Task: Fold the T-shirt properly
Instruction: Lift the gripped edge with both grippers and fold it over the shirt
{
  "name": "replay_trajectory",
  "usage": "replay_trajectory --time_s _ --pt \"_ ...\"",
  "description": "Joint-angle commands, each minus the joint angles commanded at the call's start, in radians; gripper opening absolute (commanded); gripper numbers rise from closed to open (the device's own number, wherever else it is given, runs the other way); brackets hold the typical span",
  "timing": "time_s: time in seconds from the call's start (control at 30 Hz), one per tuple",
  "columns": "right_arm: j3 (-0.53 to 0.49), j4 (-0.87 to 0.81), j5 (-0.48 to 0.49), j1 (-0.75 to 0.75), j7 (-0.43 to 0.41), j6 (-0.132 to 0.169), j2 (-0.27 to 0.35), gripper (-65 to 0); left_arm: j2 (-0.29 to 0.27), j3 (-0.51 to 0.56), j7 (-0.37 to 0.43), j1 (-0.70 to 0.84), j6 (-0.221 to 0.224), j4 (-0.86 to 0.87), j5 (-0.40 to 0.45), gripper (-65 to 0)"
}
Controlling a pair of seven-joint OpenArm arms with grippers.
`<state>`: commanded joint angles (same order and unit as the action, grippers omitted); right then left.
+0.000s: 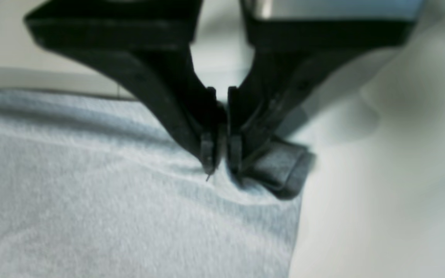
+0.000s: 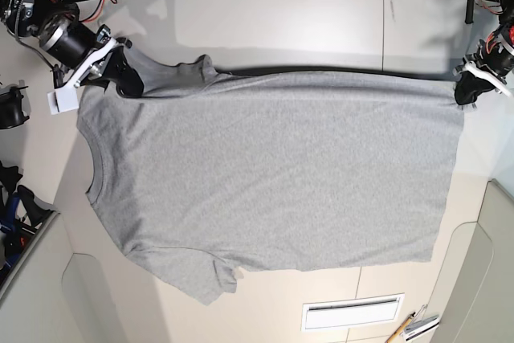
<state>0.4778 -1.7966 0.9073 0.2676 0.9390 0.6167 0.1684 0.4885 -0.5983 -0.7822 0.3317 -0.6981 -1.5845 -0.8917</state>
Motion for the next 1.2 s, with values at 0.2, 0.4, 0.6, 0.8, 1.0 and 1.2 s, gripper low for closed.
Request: replay_trajectory --time_s 0.2,0.4,0.6,0.8,1.0,1.2 --pt "0.000 0.120 -0.002 -0.124 0.000 0.000 0.000 -65.0 -0.001 0.006 0.012 -0.035 0.000 0.004 0.018 -65.0" --pt "0.000 0.211 -0.004 -0.229 0.000 0.000 0.000 -65.0 -0.001 0.012 0.024 -0.138 0.000 0.135 0.022 -65.0" --pt "0.000 0.347 -0.014 -0.341 -0.005 0.000 0.000 -65.0 -0.002 0.080 0.076 -0.269 0.000 0.284 0.075 -65.0" --pt "0.000 0.479 -0.045 -0.407 -0.086 0.000 -0.006 -65.0 -0.001 0.146 0.120 -0.384 0.000 0.421 0.139 -65.0" --pt "-0.023 0.492 -0.192 -0.441 -0.161 0.000 -0.022 -65.0 -0.002 0.180 0.207 -0.431 0.000 0.490 0.239 -65.0" --pt "-0.076 0.493 -0.286 -0.441 -0.225 -0.011 -0.023 -47.6 -0.009 0.180 0.233 -0.431 0.000 0.492 0.240 -57.2"
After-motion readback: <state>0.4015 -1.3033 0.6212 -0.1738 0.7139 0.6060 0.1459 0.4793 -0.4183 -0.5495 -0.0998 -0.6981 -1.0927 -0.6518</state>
